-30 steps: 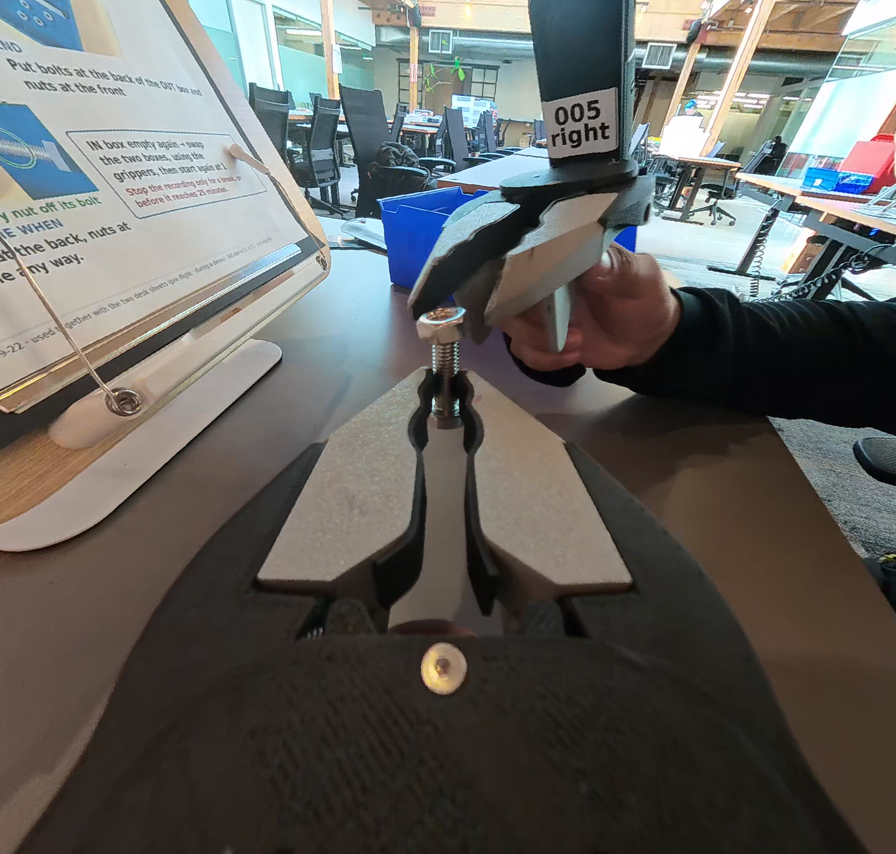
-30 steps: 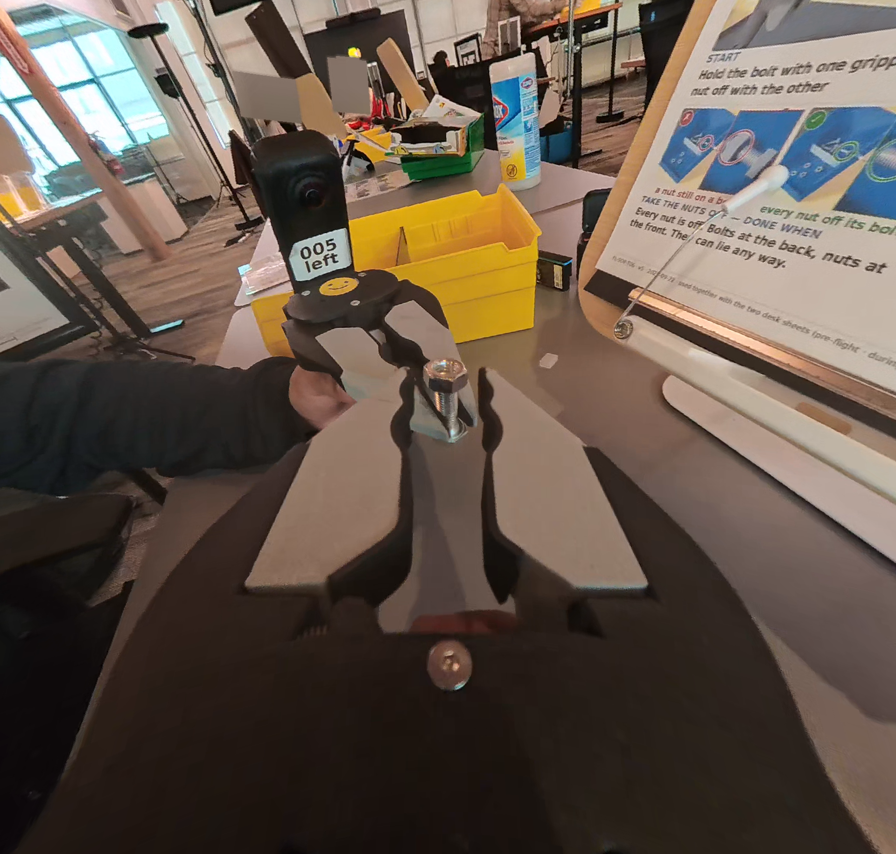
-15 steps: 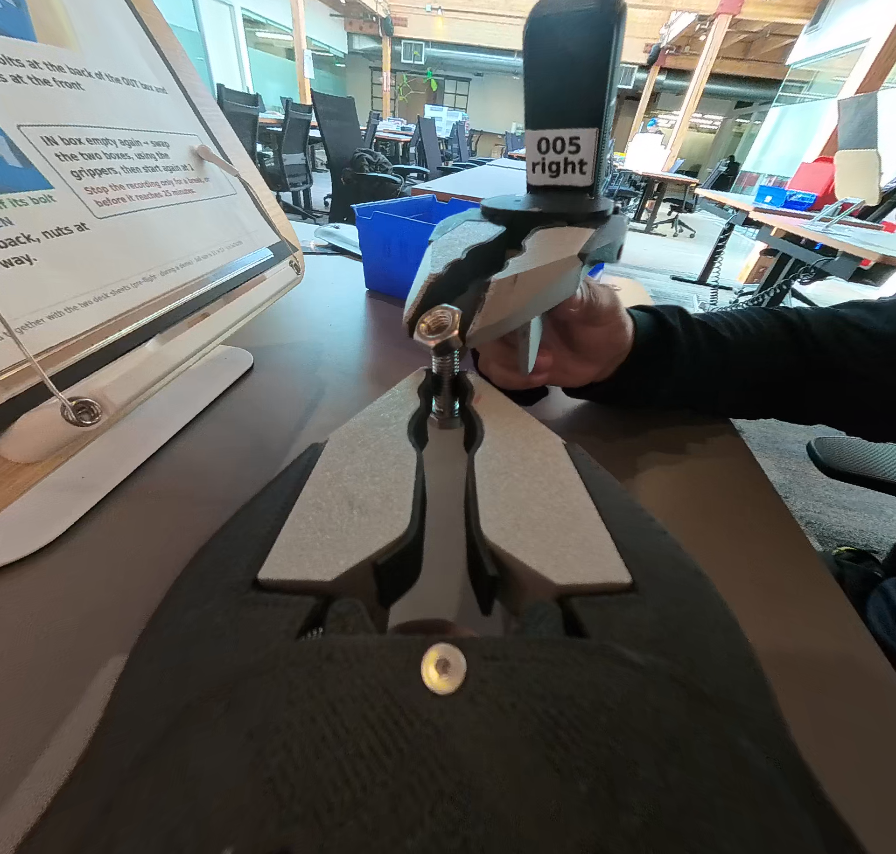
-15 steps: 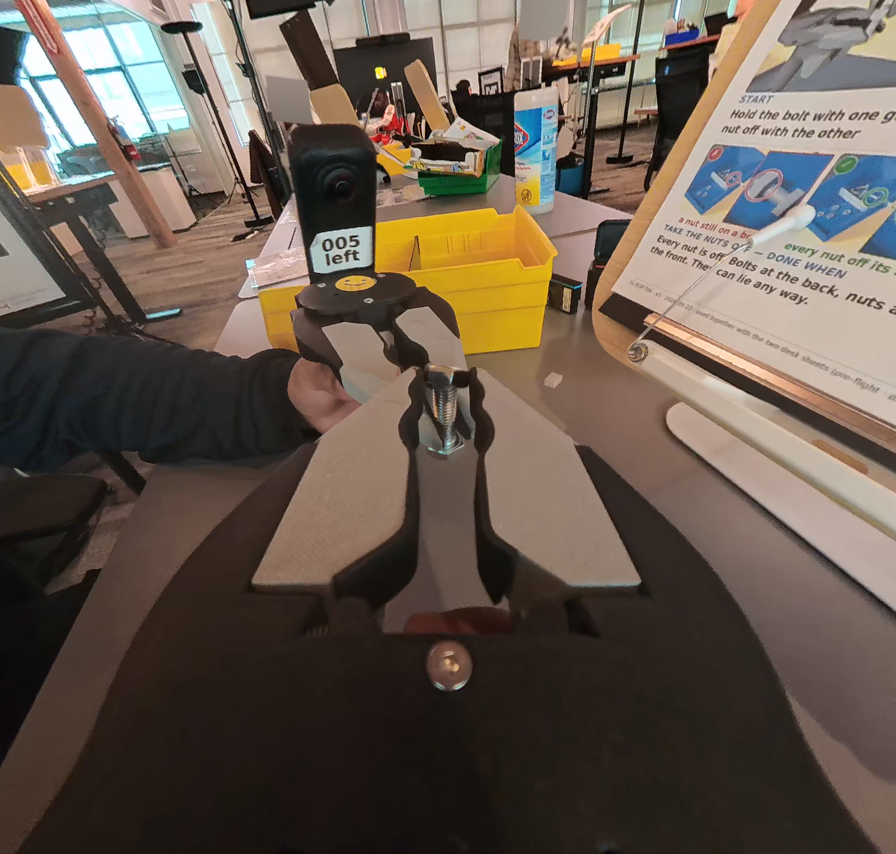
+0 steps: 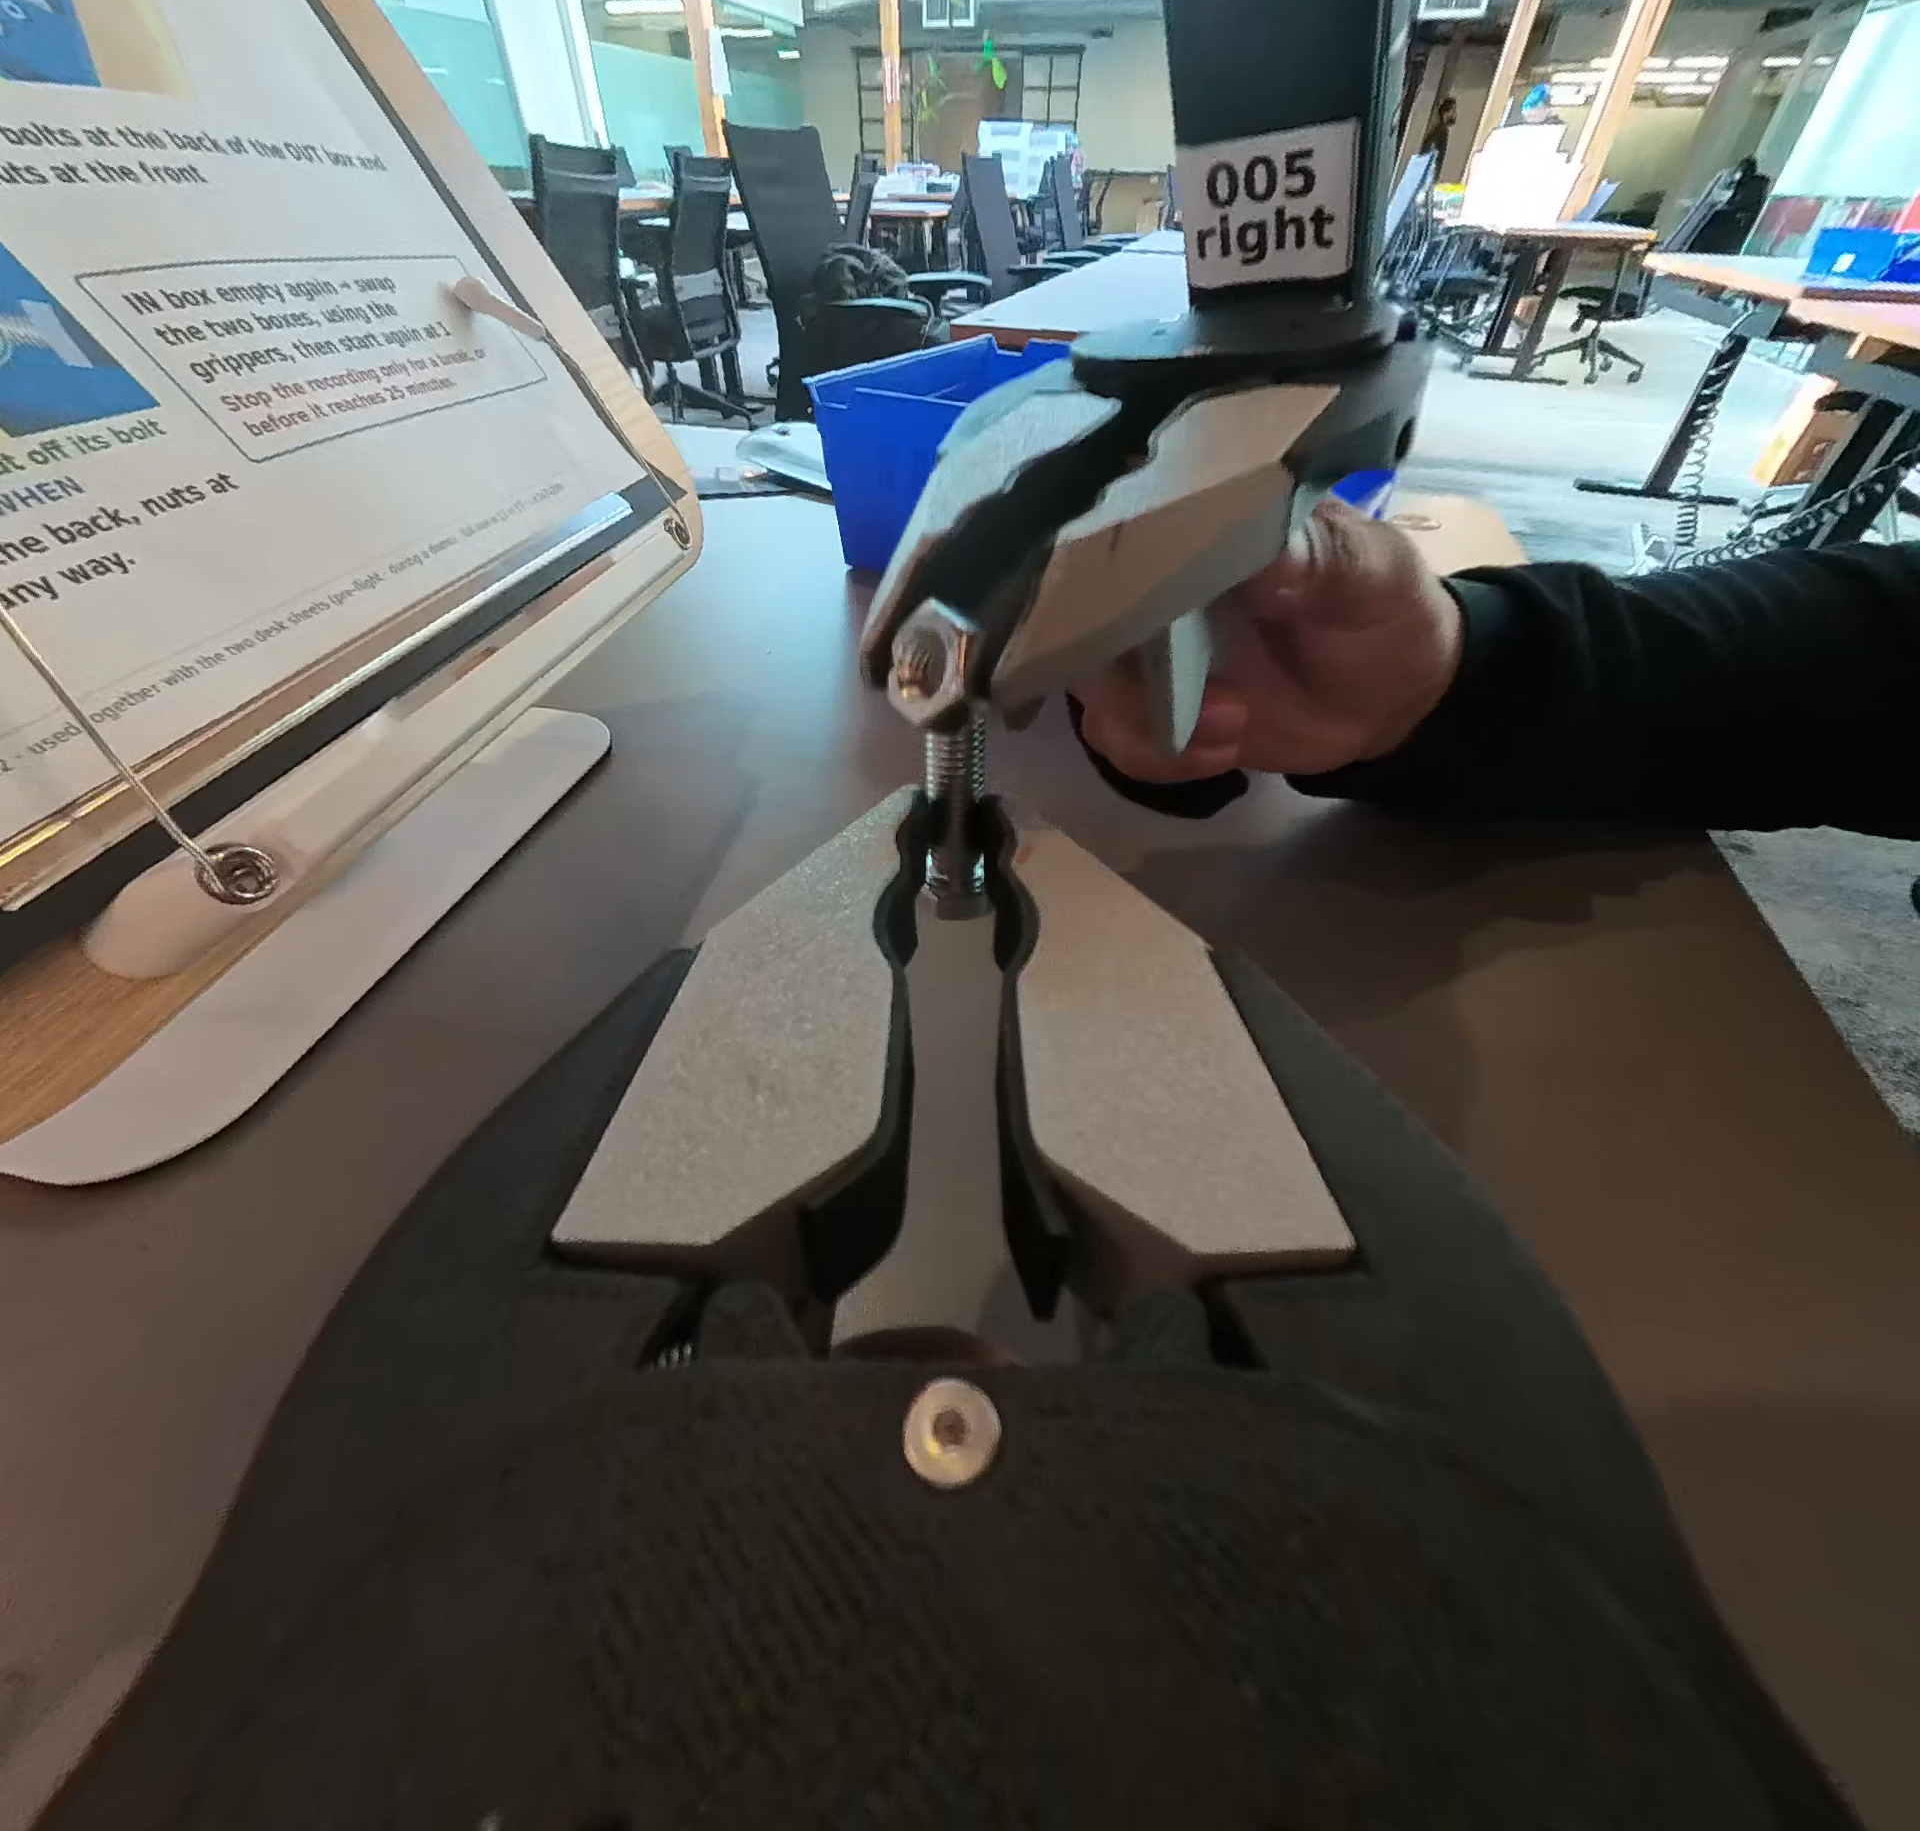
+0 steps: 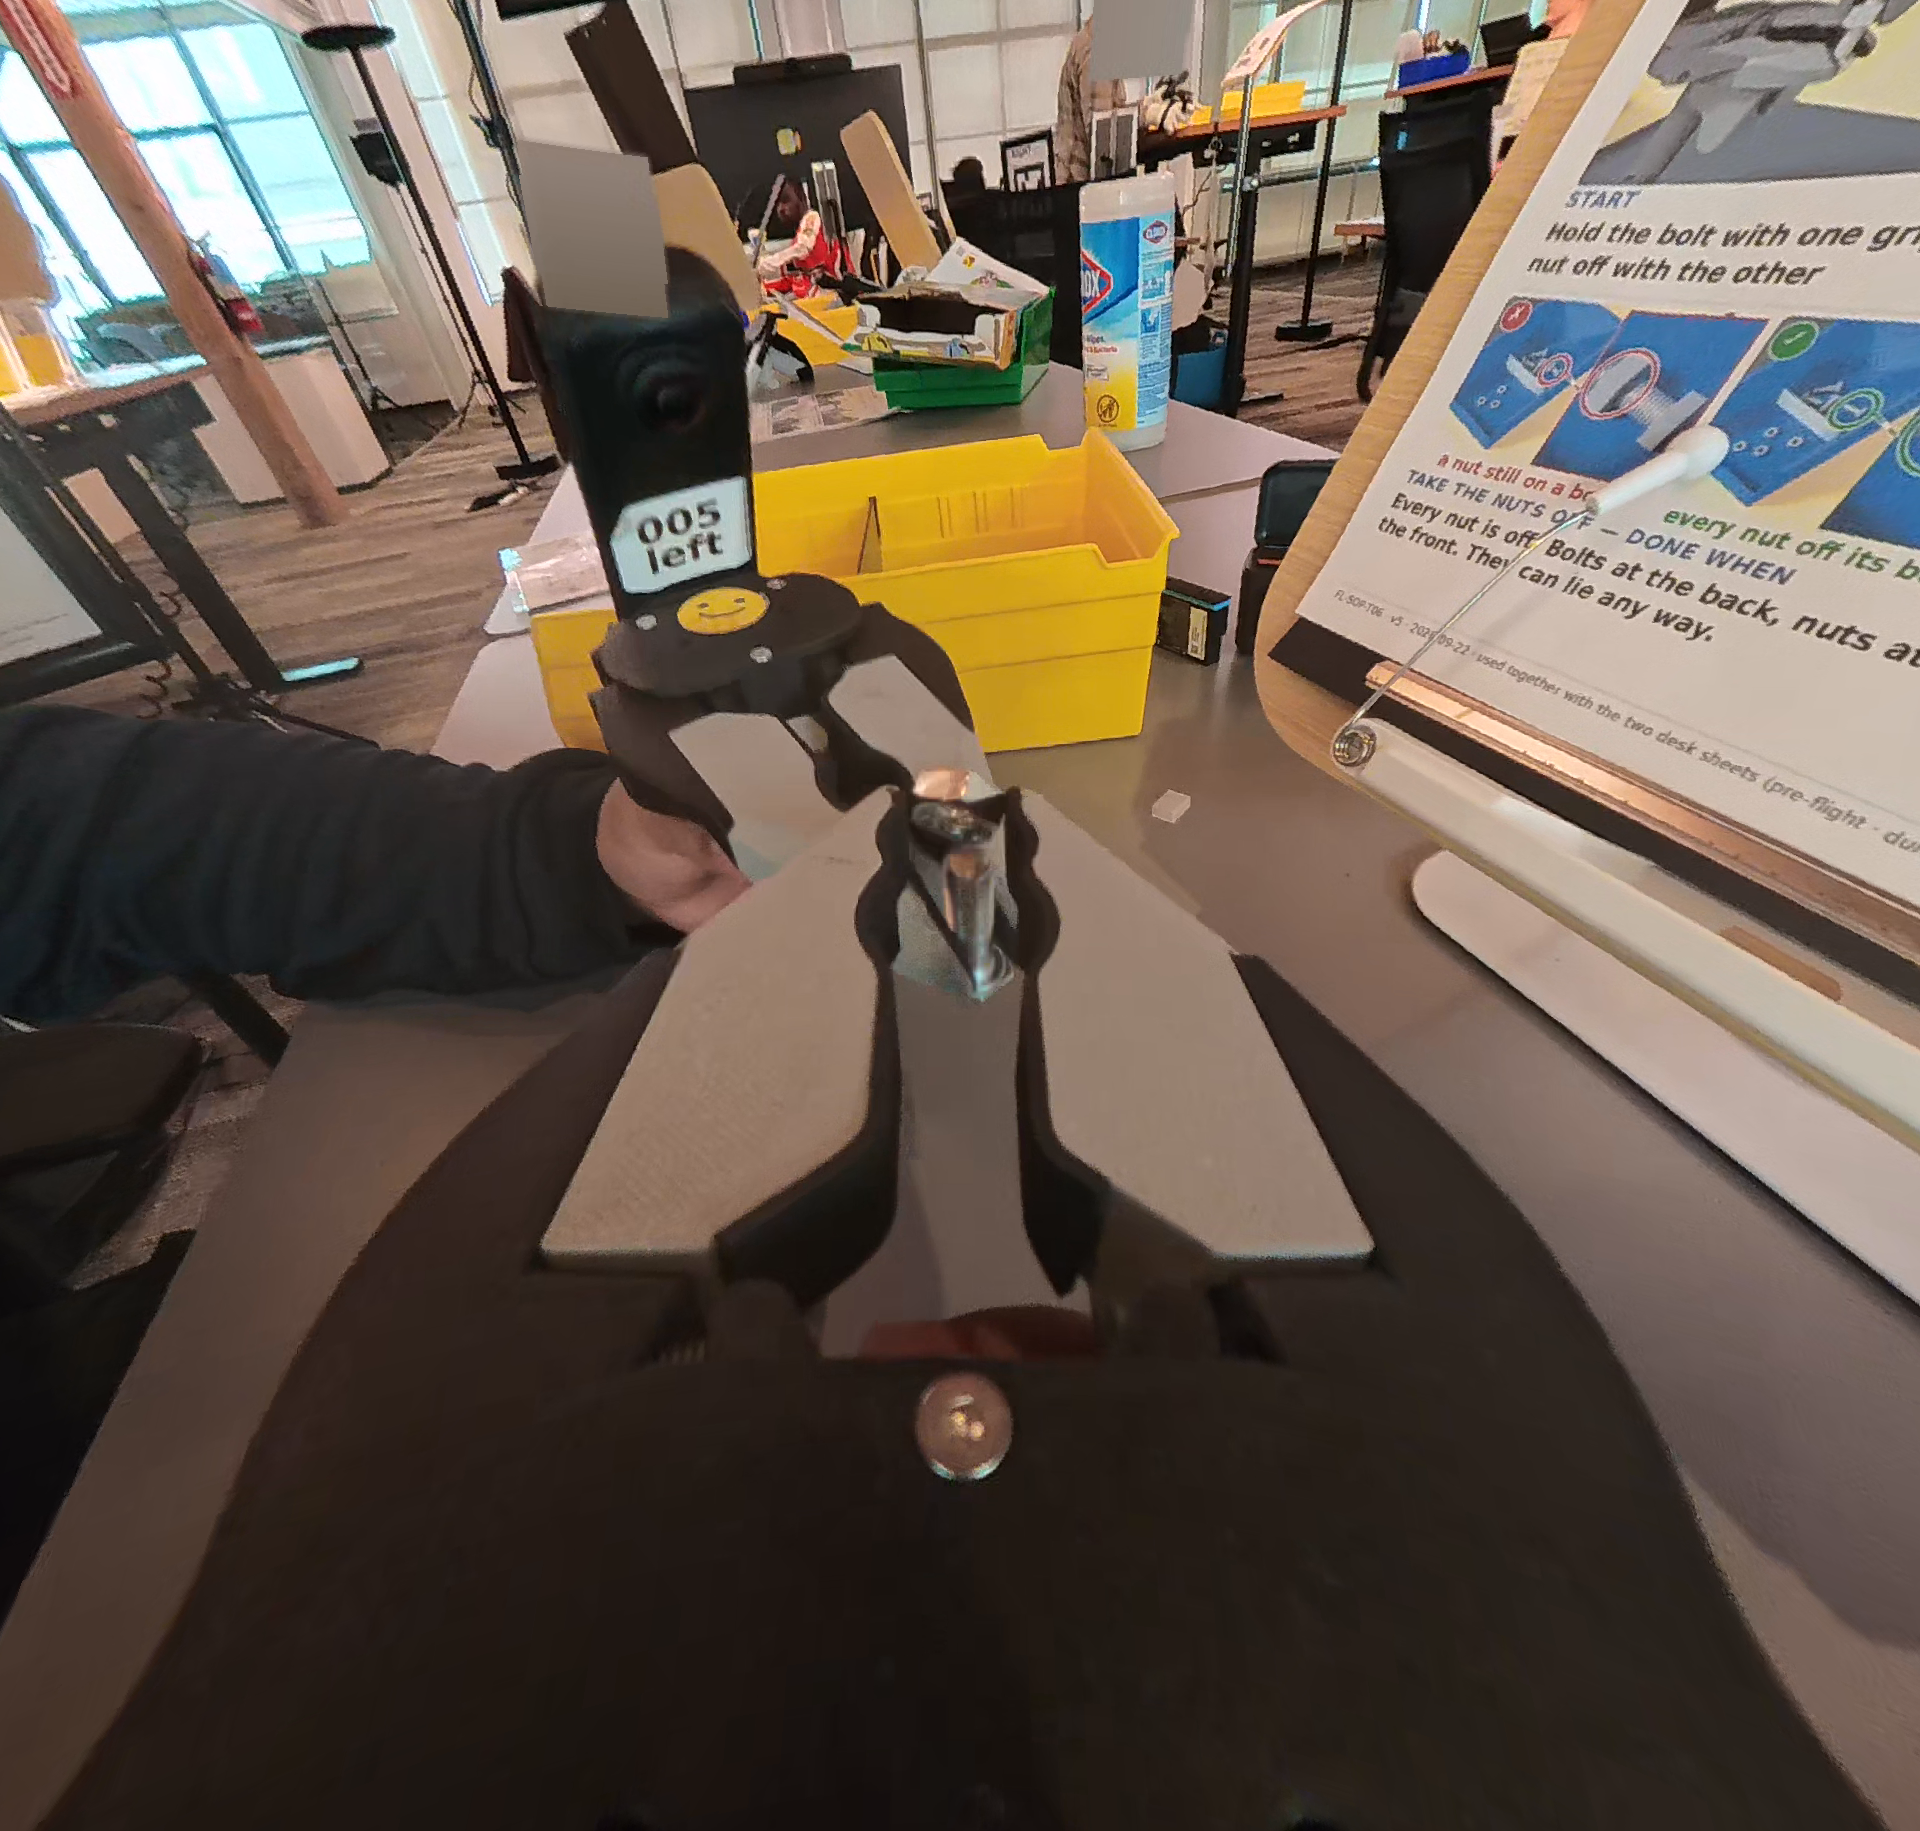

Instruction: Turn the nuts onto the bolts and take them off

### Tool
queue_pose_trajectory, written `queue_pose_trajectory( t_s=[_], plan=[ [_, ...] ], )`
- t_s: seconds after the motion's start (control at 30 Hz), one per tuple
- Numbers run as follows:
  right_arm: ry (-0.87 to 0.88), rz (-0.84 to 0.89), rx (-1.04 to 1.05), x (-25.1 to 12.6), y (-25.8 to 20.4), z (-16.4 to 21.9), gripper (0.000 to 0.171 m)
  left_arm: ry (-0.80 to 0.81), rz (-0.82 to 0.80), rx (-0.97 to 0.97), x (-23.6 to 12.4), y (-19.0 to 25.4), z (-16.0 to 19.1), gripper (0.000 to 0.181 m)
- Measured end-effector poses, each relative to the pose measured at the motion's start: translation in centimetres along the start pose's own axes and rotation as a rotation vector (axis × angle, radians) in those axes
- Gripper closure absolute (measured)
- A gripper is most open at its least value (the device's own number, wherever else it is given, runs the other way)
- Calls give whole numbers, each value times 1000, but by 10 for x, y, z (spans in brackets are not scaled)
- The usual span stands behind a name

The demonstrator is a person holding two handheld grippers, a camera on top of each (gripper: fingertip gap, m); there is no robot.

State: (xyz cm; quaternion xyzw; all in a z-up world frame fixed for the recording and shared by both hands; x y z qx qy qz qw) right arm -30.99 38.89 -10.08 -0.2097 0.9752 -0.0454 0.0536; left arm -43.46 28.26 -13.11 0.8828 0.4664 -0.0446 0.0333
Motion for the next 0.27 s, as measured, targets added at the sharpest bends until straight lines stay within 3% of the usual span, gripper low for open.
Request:
queue_pose_trajectory(
  t_s=[0.13, 0.27],
  plan=[
    [-75, 106, -17, -11, 9, -7, 157, -43, -56, -17, 0, -7, 4, 174],
    [-551, 158, -1, -22, 21, 12, 157, -130, -179, -35, -3, -21, 13, 174]
  ],
)
Point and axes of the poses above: each gripper's, where its closed fingertips meet, x out along the fingers, z out of its underside, y = z × x across the jaws, the point moved 10 cm from there along -x, back along the fingers, and after that the axes turned 1 degree about y, right-handed, at the moved point
